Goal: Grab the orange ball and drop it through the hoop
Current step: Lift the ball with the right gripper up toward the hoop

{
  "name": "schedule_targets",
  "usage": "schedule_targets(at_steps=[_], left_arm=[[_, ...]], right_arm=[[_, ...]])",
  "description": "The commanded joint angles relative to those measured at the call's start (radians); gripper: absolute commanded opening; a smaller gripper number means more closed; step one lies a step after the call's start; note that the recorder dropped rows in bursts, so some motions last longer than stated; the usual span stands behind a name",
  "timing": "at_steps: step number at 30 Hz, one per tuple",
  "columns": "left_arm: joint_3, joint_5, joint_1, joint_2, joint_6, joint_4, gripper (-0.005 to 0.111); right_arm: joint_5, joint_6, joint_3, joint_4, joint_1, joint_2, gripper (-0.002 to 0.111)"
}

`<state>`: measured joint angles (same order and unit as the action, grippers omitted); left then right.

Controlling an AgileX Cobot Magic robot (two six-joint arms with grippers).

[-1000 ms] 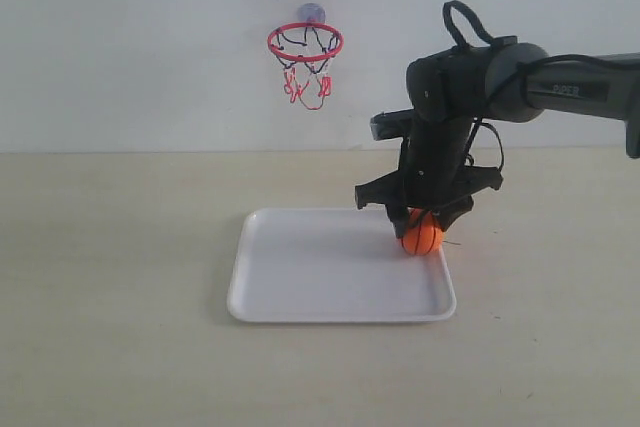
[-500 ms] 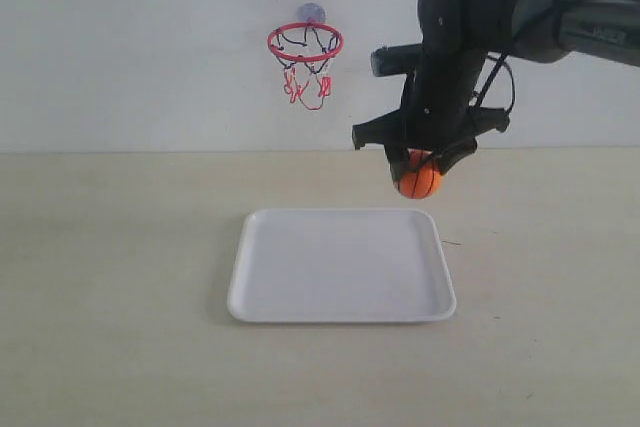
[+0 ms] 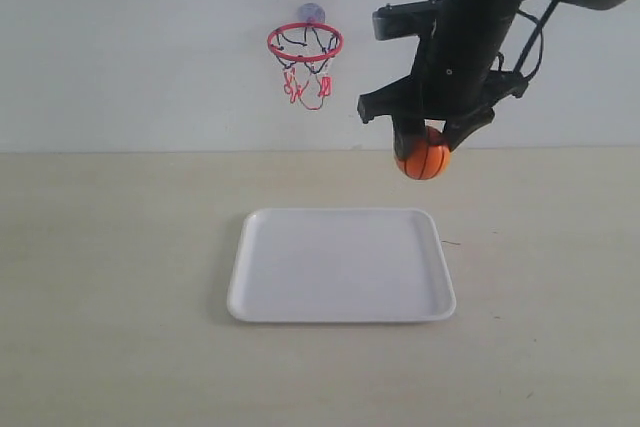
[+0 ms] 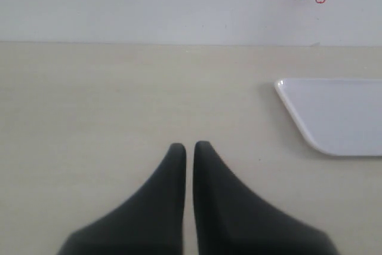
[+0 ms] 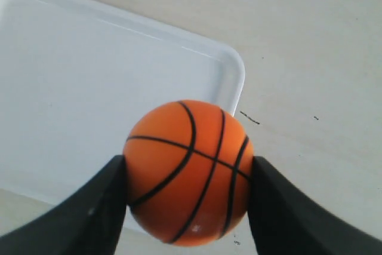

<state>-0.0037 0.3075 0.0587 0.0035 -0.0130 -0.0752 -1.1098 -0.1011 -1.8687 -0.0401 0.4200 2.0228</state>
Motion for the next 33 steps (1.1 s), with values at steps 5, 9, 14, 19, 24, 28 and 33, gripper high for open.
schedule_targets(at_steps=[5,9,14,19,24,28,33], left_arm=[[0.004,-0.002,-0.002,-0.003,-0.003,-0.011,0.004],[0.004,-0.002,-0.002,-0.003,-0.003,-0.011,0.004],[0.004,-0.002,-0.002,-0.003,-0.003,-0.011,0.004],[0.004,-0.002,-0.002,-0.003,-0.003,-0.011,0.004],[0.004,-0.002,-0.002,-0.003,-0.003,-0.011,0.004],[0.004,-0.002,-0.002,-0.003,-0.003,-0.011,0.004],[0.004,-0.002,-0.002,-0.003,-0.003,-0.011,0.004]], right_arm=[[0.384,0.025,0.353,0.015,-0.002,-0.233,0.0],[0.63,0.034,0.515,0.04,-0.002,-0.325,0.0],[0.721,0.034,0.552,0.04,-0.002,-0.337,0.0],[0.855,0.004,0.552,0.04,-0.002,-0.333,0.0],[1.132,-0.037,0.552,0.084,-0.004,-0.323,0.0],[1.309,-0.175,0.552,0.111,-0.034,-0.27,0.0],[1.394,-0.396,0.528,-0.101,-0.087,-0.174,0.0]])
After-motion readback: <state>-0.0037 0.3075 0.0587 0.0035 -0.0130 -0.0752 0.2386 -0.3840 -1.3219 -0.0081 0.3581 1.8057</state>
